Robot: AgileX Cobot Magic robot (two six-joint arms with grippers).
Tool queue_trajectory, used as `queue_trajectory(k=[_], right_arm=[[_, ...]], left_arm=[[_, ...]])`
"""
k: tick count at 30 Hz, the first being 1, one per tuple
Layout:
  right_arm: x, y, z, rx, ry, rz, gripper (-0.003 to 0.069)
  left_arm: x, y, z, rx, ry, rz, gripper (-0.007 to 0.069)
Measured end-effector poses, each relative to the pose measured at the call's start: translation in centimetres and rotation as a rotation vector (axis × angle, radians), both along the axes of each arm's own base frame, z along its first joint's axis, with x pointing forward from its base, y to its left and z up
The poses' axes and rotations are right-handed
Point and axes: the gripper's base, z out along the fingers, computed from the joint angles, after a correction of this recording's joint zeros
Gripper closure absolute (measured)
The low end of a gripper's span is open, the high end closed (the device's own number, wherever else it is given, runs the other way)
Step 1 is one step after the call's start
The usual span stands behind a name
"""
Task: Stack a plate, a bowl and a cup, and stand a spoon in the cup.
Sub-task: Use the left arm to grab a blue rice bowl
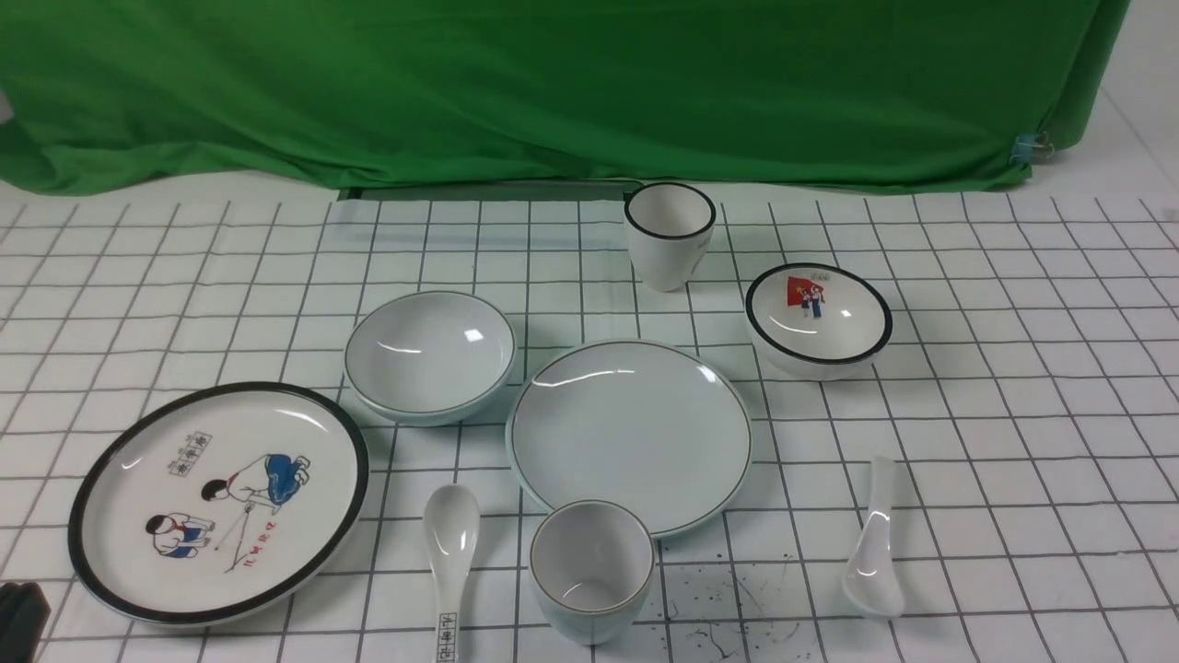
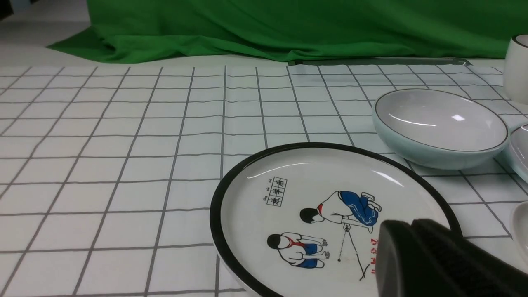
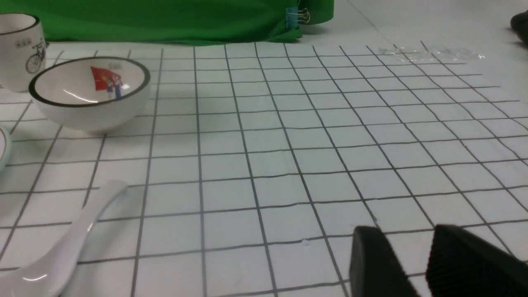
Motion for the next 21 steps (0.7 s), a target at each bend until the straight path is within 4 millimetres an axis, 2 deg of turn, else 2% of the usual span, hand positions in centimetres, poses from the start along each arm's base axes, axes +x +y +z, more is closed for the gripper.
queue_trajectory(k=[11, 21], right_arm=[[0.00, 0.00, 0.00, 0.005, -0.001, -0.001, 0.0416], [0.02, 0.15, 0.01, 0.236, -0.033, -0.038, 0.0416]], left_arm=[[0.00, 0.00, 0.00, 0.000, 0.000, 0.000, 0.0653], [0.00, 0.00, 0.00, 0.000, 0.000, 0.000, 0.0653]])
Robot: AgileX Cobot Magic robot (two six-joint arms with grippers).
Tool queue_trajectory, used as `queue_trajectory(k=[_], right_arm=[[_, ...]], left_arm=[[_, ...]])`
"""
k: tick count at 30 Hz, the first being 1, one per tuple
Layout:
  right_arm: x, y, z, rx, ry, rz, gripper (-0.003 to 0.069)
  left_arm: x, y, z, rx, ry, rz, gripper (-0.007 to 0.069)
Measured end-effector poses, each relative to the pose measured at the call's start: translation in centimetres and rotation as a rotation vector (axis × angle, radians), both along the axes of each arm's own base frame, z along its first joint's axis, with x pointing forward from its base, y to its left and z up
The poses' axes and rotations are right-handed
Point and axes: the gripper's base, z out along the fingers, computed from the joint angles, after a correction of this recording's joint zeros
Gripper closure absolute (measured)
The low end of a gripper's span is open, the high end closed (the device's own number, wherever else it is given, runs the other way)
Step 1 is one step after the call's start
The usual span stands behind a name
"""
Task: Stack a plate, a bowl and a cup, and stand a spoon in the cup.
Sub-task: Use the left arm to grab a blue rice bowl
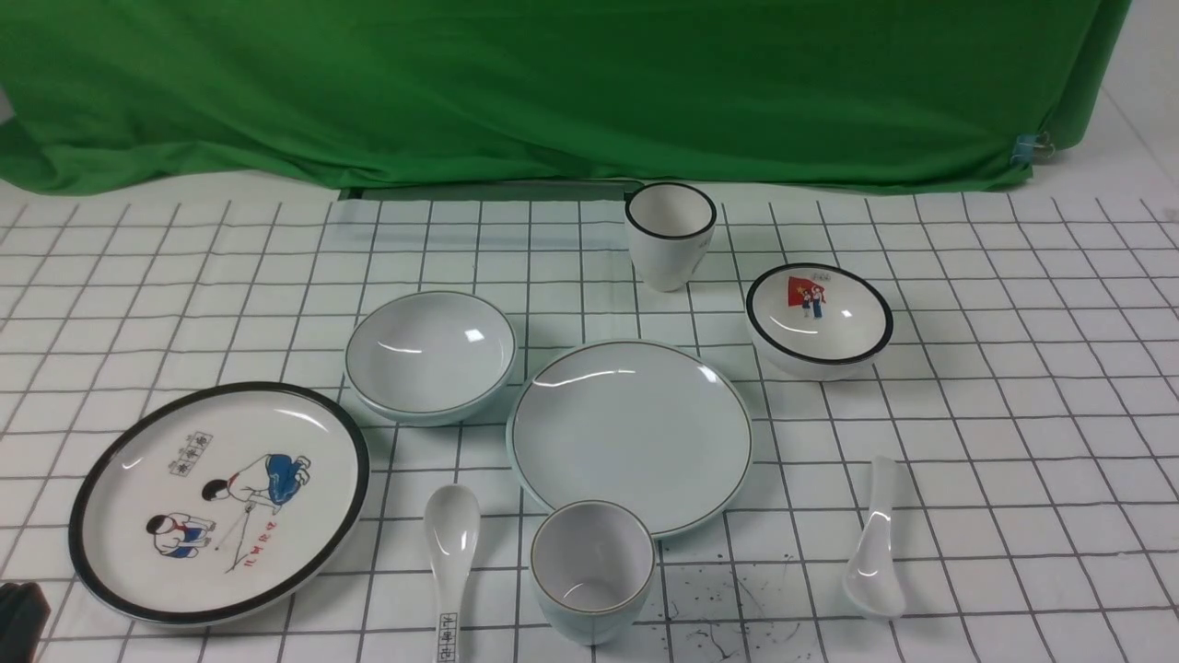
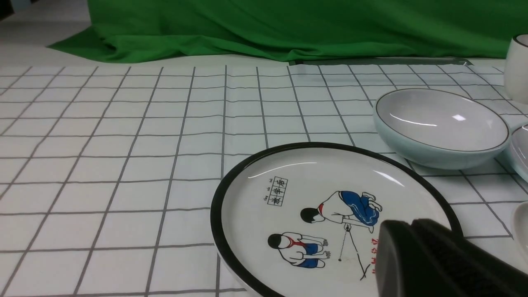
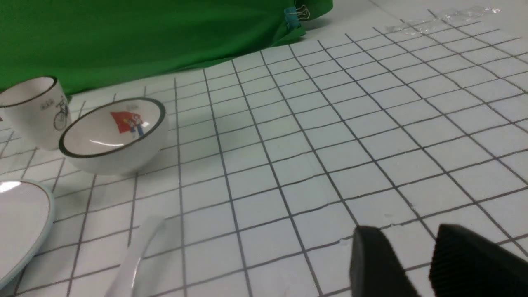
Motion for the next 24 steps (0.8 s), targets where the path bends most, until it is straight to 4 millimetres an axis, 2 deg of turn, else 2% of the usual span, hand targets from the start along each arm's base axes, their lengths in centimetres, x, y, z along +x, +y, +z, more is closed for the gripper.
queue_trajectory(k=[10, 11, 12, 13, 14, 15, 16, 17, 20, 24], right_arm=[[0.0, 0.0, 0.0, 0.055, -0.006, -0.009, 0.0416], [0.0, 0.2, 0.0, 0.172, -0.018, -0.022, 0.0416], [0.0, 0.2, 0.0, 0.201, -0.021, -0.023, 0.0416], [0.0, 0.4, 0.0, 0.426, -0.041, -0.051, 0.0416], [0.0, 0.5, 0.0, 0.490, -0.046, -0.057, 0.0416], [0.1, 0.6, 0.0, 0.650, -0.059, -0.082, 0.0416], [0.1, 0.7, 0.0, 0.740, -0.065, -0.096, 0.0416], [0.1, 0.7, 0.0, 0.797, -0.069, -0.106, 0.0416], [0.1, 0.7, 0.0, 0.824, -0.070, -0.114, 0.0416], [0.1, 0.5, 0.1, 0.729, -0.081, -0.111, 0.0416]], left_arm=[[0.0, 0.0, 0.0, -0.032, -0.002, 0.003, 0.0653], [0.0, -0.2, 0.1, -0.175, -0.013, 0.008, 0.0653], [0.0, -0.2, 0.1, -0.202, -0.018, 0.009, 0.0653], [0.1, -0.4, 0.4, -0.503, -0.046, 0.016, 0.0653], [0.1, -0.5, 0.5, -0.538, -0.052, 0.017, 0.0653], [0.1, -0.6, 0.8, -0.777, -0.073, 0.022, 0.0653], [0.1, -0.6, 1.0, -0.898, -0.090, 0.027, 0.0653], [0.1, -0.6, 1.1, -0.958, -0.104, 0.030, 0.0653], [0.1, -0.4, 1.4, -1.012, -0.146, 0.038, 0.0653], [0.1, 0.1, 2.0, -1.094, -0.226, 0.053, 0.0653]])
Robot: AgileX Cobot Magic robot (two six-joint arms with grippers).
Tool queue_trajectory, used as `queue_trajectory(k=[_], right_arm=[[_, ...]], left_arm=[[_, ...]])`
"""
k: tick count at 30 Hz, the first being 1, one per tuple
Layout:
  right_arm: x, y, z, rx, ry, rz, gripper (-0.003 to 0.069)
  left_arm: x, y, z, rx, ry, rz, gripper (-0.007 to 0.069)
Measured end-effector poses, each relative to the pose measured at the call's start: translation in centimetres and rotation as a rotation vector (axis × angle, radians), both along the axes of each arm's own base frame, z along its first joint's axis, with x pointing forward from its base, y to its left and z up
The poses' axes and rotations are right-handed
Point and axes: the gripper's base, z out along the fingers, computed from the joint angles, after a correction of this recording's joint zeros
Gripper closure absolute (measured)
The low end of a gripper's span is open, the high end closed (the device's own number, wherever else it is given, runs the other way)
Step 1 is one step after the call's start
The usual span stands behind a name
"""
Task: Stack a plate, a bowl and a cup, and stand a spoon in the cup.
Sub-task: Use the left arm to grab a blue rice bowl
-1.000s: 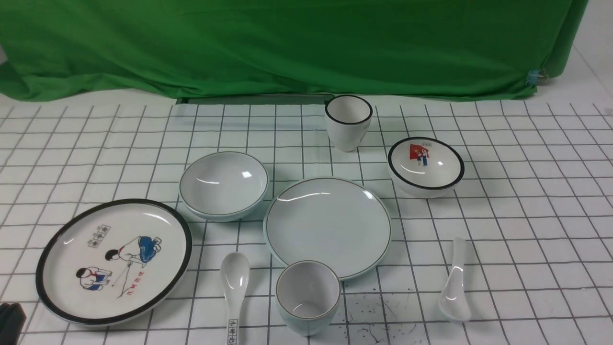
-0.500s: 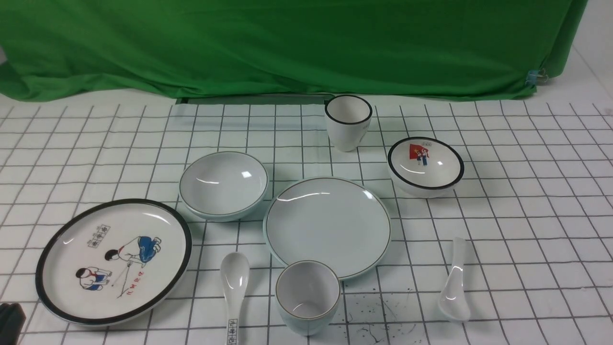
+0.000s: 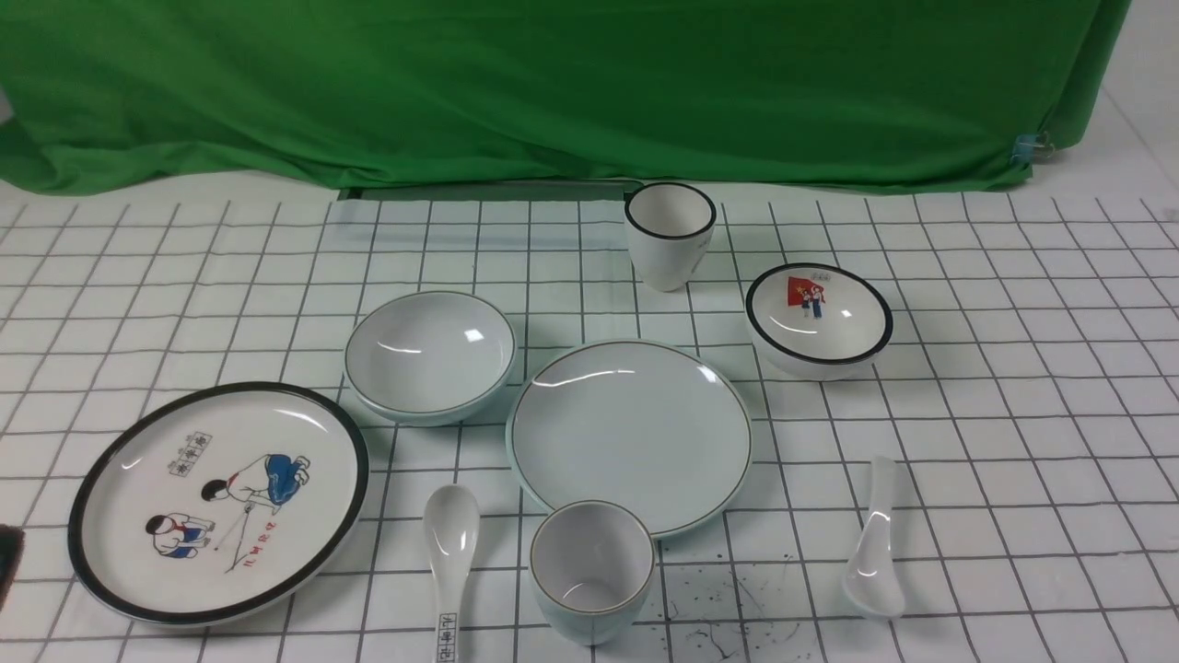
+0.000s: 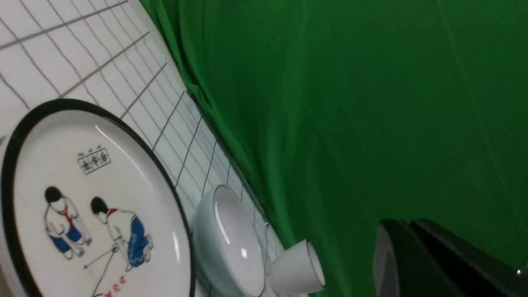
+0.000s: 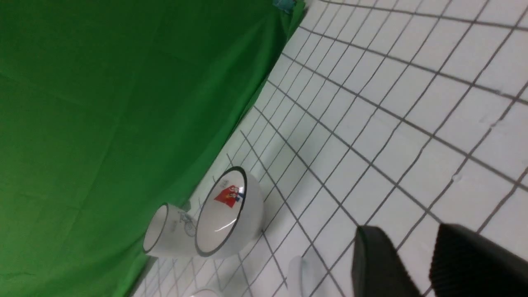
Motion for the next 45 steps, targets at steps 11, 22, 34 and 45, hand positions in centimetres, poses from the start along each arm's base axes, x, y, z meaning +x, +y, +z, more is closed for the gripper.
queue_trajectory(k=[11, 22, 34, 45], right_arm=[[0.8, 0.1, 4.6, -0.544, -0.060, 0.126, 0.0606], [8.8, 1.4, 13.6, -1.016, 0.330, 0.572, 0.0648], [14.6, 9.6, 13.5, -1.155, 0.503, 1.168, 0.0648], [16.6, 12.9, 12.5, -1.199, 0.506, 1.294, 0.0648]], left_arm=[[-0.7, -0.7, 7.7, 0.528, 0.056, -0.050, 0.0653], [8.0, -0.1, 13.8, 1.091, 0.728, -0.450, 0.0653], [19.4, -1.7, 11.6, 1.062, 0.930, -0.778, 0.0618], [29.3, -6.4, 7.1, 1.102, 0.976, -0.848, 0.0330]])
